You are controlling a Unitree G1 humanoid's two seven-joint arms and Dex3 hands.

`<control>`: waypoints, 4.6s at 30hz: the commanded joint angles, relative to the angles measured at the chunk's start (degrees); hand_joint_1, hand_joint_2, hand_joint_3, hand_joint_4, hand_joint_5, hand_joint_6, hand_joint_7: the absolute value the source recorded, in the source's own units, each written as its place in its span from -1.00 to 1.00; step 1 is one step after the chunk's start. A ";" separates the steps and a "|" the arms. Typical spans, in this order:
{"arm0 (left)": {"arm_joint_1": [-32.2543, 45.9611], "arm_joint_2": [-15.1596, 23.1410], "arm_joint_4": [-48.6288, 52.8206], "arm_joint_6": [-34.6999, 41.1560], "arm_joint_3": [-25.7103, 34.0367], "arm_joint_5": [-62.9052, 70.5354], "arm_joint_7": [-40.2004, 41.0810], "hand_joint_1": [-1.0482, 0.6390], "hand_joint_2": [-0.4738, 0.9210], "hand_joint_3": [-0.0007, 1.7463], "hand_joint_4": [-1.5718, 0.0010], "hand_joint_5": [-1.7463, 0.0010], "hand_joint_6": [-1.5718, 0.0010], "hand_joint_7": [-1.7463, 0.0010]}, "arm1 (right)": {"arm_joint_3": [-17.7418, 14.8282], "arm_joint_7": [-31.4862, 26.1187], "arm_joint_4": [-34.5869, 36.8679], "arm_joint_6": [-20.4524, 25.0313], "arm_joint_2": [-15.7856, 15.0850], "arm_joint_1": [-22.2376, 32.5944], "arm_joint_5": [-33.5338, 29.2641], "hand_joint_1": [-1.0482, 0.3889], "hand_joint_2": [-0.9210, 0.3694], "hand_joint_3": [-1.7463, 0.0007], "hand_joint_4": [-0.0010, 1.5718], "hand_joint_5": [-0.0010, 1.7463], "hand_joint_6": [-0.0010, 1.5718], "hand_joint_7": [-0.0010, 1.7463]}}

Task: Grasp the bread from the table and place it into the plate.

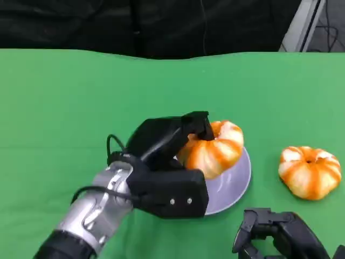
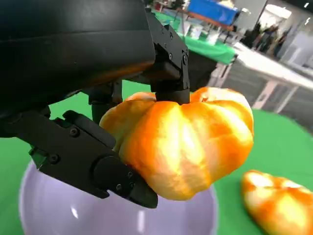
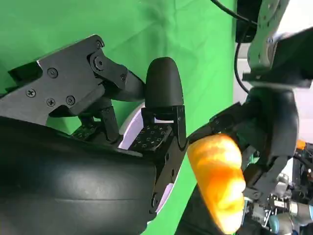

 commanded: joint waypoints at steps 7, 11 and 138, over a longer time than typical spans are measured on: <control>-2.80 -0.69 5.89 -1.48 -1.84 0.33 1.36 0.16 0.79 -0.99 0.20 -1.00 0.36 -0.91 | 0.04 -0.29 -0.12 -0.79 -0.20 0.42 0.27 0.31 -0.49 -0.15 0.10 0.60 0.14 0.30; -3.81 -1.06 7.48 -1.57 -2.71 1.24 2.21 0.13 0.80 -0.99 0.20 -1.00 0.40 -0.98 | 0.24 -0.67 -0.92 -0.26 -0.27 0.73 0.01 0.29 -0.46 -0.18 0.09 0.61 0.13 0.31; 30.29 -2.26 -7.41 -28.13 22.75 -44.45 -20.45 -0.66 1.00 -0.43 0.14 0.95 0.47 0.97 | -0.03 0.15 0.04 -0.45 -0.74 0.46 0.43 0.32 -0.56 -0.07 0.09 0.64 0.13 0.32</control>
